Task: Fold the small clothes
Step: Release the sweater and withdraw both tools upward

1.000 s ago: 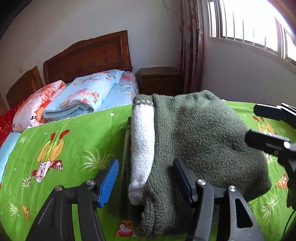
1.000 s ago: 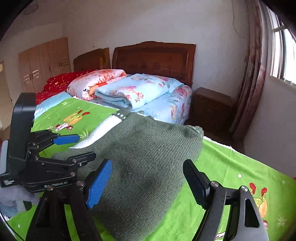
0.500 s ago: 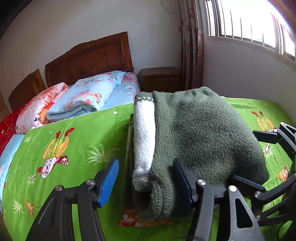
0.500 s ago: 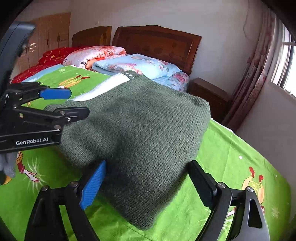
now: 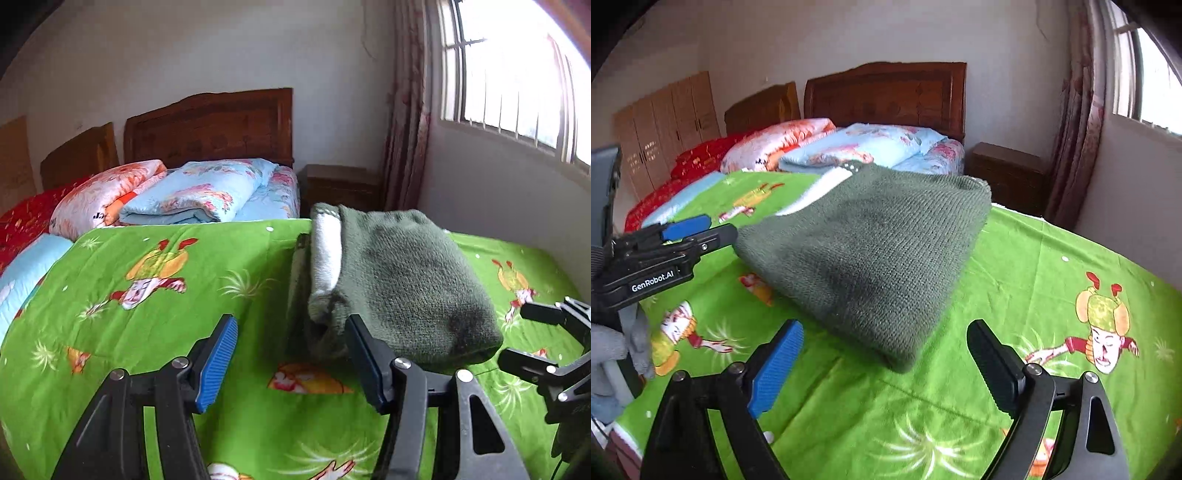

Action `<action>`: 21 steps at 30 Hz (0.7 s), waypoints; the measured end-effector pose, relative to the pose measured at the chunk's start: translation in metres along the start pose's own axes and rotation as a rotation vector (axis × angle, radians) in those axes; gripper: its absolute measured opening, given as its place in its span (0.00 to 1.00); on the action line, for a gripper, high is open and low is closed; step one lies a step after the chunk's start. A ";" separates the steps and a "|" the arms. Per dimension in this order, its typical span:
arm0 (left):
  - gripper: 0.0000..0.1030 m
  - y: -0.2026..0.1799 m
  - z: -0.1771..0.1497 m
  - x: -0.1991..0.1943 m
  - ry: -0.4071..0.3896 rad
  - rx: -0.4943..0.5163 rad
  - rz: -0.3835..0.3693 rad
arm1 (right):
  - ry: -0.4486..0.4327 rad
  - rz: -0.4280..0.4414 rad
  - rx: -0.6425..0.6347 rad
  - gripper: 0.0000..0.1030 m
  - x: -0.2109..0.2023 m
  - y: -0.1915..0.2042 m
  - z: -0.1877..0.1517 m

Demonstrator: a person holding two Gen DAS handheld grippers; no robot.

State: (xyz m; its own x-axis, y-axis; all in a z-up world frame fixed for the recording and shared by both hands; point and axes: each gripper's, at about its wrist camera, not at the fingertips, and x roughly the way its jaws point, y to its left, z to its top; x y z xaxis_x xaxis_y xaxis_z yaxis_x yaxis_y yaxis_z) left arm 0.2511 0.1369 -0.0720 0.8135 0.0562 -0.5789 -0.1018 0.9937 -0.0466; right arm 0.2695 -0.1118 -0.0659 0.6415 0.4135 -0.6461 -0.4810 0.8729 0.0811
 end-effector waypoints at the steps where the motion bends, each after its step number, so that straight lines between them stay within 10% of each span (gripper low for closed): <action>1: 0.60 0.010 -0.001 -0.009 -0.020 -0.035 0.004 | -0.009 -0.004 0.020 1.00 -0.010 -0.004 -0.004; 9: 0.70 0.021 0.028 -0.110 -0.265 -0.047 0.236 | -0.060 -0.100 0.285 1.00 -0.083 -0.045 -0.020; 15: 0.81 0.002 0.051 -0.150 -0.266 -0.036 0.062 | -0.189 -0.082 0.423 1.00 -0.134 -0.061 0.002; 21: 0.81 -0.010 0.039 -0.127 -0.196 -0.052 0.046 | -0.003 -0.082 0.321 1.00 -0.033 -0.048 0.056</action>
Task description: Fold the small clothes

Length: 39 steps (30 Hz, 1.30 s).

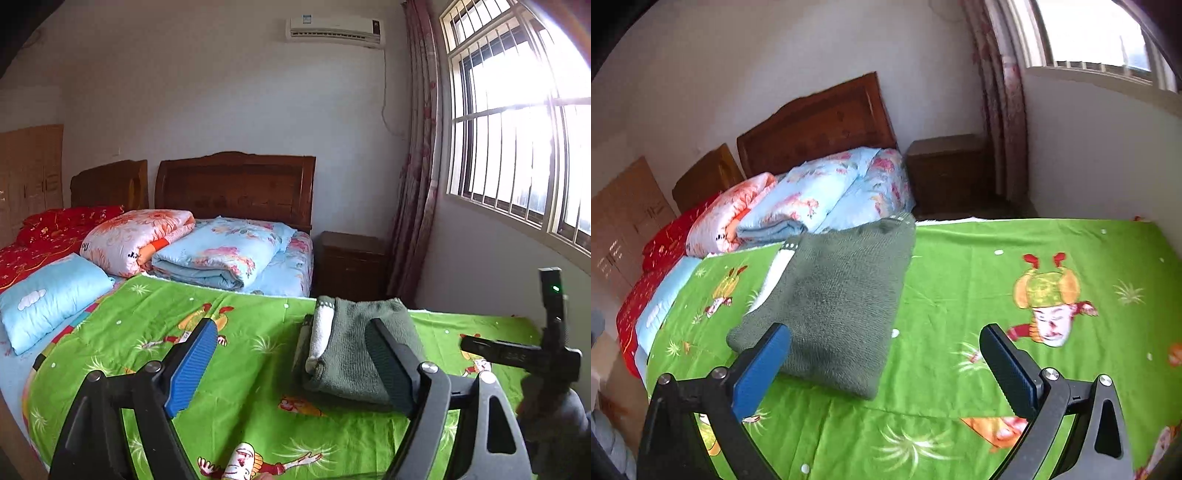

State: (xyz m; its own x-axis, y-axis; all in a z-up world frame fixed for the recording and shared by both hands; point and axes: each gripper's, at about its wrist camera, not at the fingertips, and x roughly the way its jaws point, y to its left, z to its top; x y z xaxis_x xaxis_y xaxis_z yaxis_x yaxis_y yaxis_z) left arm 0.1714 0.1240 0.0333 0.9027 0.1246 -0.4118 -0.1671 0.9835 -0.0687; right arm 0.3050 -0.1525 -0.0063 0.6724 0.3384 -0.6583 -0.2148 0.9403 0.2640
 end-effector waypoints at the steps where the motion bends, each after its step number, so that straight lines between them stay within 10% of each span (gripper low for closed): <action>1: 0.81 -0.001 -0.005 0.005 0.020 0.006 0.001 | 0.027 -0.010 -0.018 1.00 0.020 0.007 0.003; 9: 0.81 0.004 -0.034 0.037 0.153 0.027 0.027 | 0.205 -0.011 -0.101 1.00 0.106 0.015 -0.037; 22: 0.81 -0.028 -0.015 0.001 0.056 0.030 0.073 | -0.239 0.002 -0.064 1.00 -0.118 0.008 -0.037; 30: 0.81 -0.049 -0.033 -0.007 0.113 0.101 0.149 | -0.158 -0.057 -0.026 1.00 -0.135 0.011 -0.084; 39: 0.81 -0.060 -0.062 -0.018 0.166 0.109 0.063 | -0.149 -0.126 -0.090 1.00 -0.135 0.031 -0.120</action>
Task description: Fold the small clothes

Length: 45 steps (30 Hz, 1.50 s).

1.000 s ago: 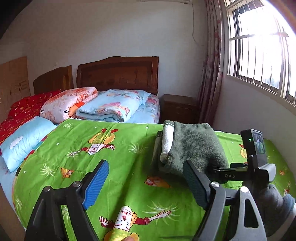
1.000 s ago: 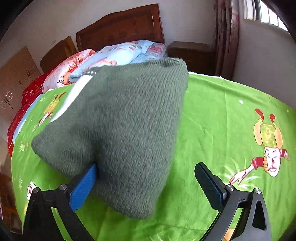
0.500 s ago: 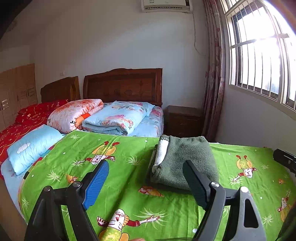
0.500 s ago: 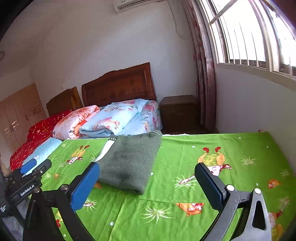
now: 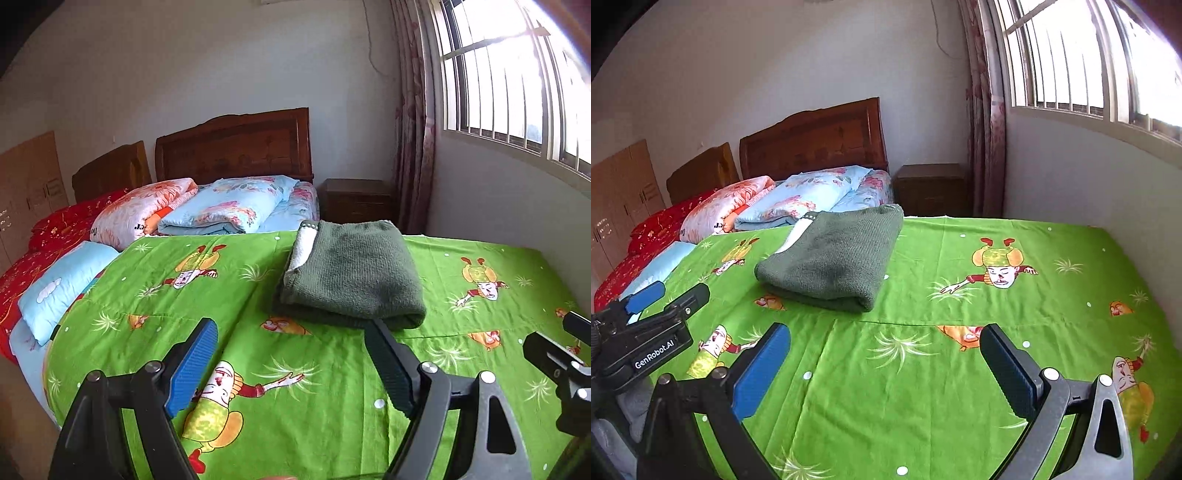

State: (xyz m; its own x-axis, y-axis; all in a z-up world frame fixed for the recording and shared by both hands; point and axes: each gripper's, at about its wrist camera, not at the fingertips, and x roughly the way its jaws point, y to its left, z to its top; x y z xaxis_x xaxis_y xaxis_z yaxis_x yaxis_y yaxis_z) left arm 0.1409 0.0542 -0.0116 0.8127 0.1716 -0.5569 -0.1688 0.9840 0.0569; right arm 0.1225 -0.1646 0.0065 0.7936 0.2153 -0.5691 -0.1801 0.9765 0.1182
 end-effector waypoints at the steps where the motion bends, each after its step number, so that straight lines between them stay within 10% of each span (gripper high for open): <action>1: 0.81 -0.001 -0.001 -0.001 -0.001 0.000 -0.004 | 0.000 -0.015 -0.012 1.00 -0.001 0.003 -0.001; 45: 0.81 -0.004 -0.008 -0.006 -0.007 0.013 -0.048 | 0.027 -0.020 -0.023 1.00 0.006 0.014 -0.011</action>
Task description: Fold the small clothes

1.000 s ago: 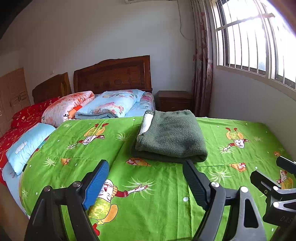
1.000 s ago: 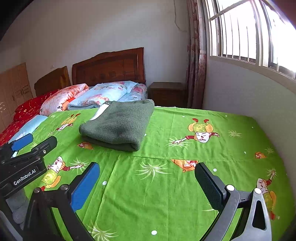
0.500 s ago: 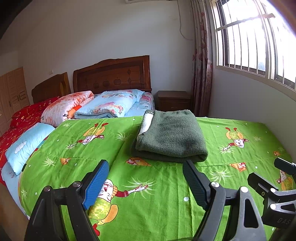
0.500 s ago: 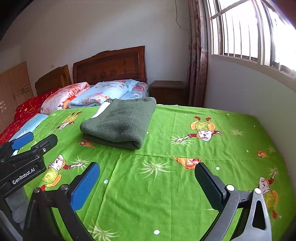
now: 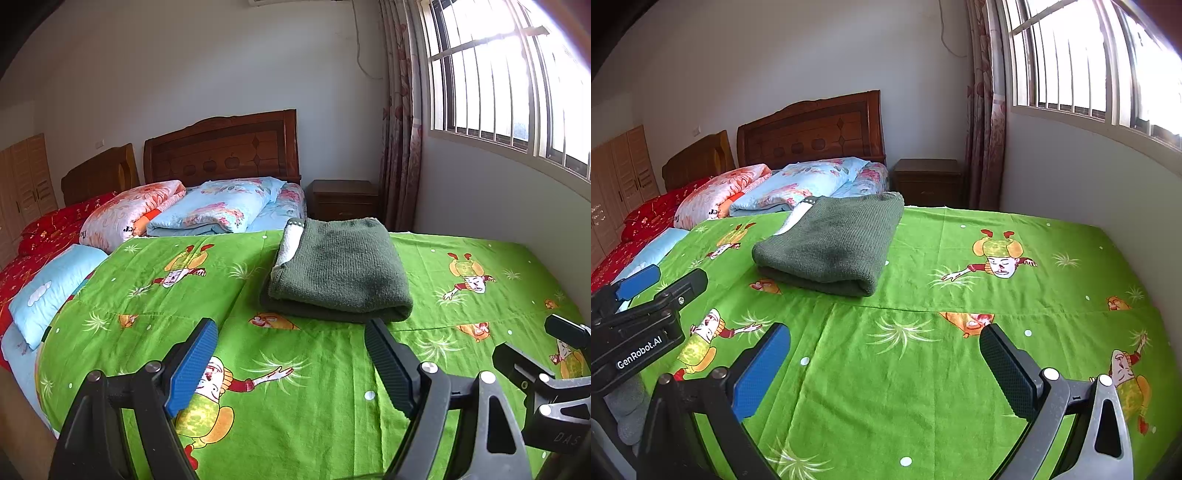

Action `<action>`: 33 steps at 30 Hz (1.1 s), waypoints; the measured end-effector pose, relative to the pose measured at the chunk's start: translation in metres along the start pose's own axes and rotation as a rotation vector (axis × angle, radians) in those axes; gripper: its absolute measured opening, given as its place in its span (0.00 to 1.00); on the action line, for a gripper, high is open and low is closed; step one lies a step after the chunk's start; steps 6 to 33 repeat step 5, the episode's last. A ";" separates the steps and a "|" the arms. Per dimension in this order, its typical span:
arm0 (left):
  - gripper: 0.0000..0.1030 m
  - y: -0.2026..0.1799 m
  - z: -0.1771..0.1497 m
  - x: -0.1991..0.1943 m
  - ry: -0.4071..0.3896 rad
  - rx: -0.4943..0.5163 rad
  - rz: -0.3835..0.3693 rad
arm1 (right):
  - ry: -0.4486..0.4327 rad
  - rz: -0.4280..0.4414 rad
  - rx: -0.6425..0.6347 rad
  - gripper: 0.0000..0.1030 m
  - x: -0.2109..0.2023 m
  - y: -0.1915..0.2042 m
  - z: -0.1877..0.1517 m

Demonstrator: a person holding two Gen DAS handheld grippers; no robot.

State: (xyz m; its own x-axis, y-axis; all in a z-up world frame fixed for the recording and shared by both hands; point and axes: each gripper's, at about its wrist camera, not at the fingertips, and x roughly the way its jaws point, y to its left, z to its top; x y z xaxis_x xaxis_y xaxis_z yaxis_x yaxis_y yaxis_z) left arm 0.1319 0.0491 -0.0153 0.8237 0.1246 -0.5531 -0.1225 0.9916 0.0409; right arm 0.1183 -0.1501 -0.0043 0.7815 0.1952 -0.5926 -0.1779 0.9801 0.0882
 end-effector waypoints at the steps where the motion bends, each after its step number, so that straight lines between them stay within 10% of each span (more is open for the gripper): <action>1: 0.81 0.000 0.000 0.000 0.000 0.000 0.001 | 0.000 0.000 0.000 1.00 0.000 0.000 0.000; 33: 0.81 0.000 0.000 0.000 -0.001 -0.001 0.003 | 0.001 0.001 0.002 1.00 0.000 0.000 0.000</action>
